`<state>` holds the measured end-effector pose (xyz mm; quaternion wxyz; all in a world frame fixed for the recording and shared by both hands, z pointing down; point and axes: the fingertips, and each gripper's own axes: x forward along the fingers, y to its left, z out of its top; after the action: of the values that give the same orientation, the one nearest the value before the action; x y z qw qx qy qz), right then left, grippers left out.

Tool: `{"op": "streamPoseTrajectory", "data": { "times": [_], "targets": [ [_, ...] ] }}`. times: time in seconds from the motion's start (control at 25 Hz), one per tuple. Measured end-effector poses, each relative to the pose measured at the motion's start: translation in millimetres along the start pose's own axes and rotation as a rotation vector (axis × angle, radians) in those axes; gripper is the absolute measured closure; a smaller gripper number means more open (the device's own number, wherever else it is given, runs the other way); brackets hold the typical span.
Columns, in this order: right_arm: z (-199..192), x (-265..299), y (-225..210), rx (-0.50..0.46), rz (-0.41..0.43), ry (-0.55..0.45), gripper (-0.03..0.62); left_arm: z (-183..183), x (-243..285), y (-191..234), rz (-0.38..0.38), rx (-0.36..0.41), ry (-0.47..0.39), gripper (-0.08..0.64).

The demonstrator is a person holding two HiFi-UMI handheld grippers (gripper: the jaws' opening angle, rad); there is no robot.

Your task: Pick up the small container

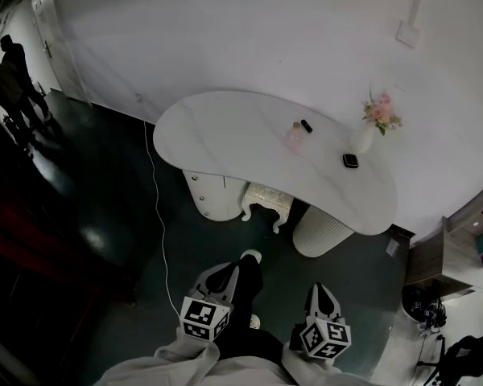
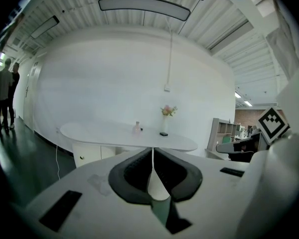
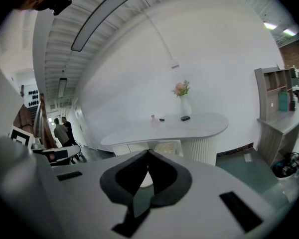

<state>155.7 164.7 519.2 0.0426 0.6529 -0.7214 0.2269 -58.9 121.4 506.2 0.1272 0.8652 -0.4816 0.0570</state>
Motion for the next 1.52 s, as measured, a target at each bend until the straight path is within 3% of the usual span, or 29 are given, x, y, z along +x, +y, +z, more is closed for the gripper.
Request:
{"op": "streamPoseTrajectory", "data": {
  "times": [0.48,1.52],
  "targets": [
    [28.3,40.8,-26.4,0.025,-0.038,-0.023,0.543,19.7,66.7,5.0,-0.055,0.028,0.007,0.537],
    [122.6,206.4,-39.1,0.026,-0.055,-0.017,0.543,88.6,238.9,93.6,-0.071,0.019,0.022,0.537]
  ]
}}
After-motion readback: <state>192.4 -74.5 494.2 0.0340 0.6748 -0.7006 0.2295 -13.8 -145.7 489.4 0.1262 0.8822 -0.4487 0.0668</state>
